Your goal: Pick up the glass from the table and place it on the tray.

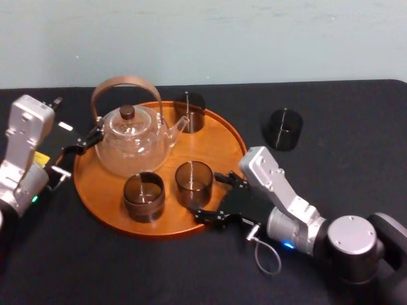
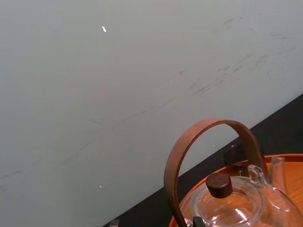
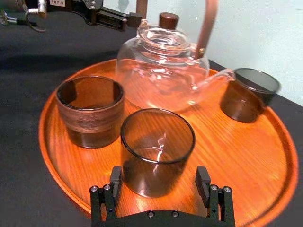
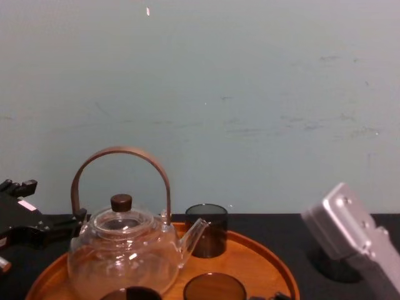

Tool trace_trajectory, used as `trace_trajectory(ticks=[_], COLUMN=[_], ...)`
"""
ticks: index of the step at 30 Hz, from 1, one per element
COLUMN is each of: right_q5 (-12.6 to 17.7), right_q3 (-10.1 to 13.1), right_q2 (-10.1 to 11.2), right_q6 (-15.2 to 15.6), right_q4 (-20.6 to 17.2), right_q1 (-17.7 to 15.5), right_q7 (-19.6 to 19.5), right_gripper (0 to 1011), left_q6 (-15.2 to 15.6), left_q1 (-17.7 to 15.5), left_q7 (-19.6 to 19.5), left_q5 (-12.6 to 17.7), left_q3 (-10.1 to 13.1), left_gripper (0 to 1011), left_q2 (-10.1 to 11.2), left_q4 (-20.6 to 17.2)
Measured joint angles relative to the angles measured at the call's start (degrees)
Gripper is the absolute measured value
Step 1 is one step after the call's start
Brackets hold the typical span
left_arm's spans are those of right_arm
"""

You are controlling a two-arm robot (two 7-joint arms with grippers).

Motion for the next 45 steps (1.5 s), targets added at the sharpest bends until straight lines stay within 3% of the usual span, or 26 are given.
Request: trace_trajectory(ticks=[11, 22, 33, 45], right_q5=[1.4, 3.2, 3.8, 2.9], right_q3=[5.0, 12.0, 16.1, 17.3], right_q2=[4.8, 7.4, 6.9, 5.4], right_q6=[-0.6, -1.4, -1.3, 0.1], right_q4=[-7.2, -9.6, -8.7, -5.1], right_q1=[-6.5, -11.0, -10.8, -6.7], right_q7=[-2.1, -5.1, -6.4, -7.1], right_gripper=[1002, 1002, 1002, 1002], left_q6=[0.0, 0.0, 0.0, 0.0], left_q1=[0.0, 0.0, 0.0, 0.0], left_q7=[0.0, 0.0, 0.0, 0.0], left_q5=[0.0, 0.0, 0.0, 0.0], left_q3=[0.0, 0.0, 0.0, 0.0], left_gripper=[1009, 1009, 1009, 1010], left_q2=[0.0, 0.0, 0.0, 0.0], left_q4=[0.0, 0.0, 0.0, 0.0])
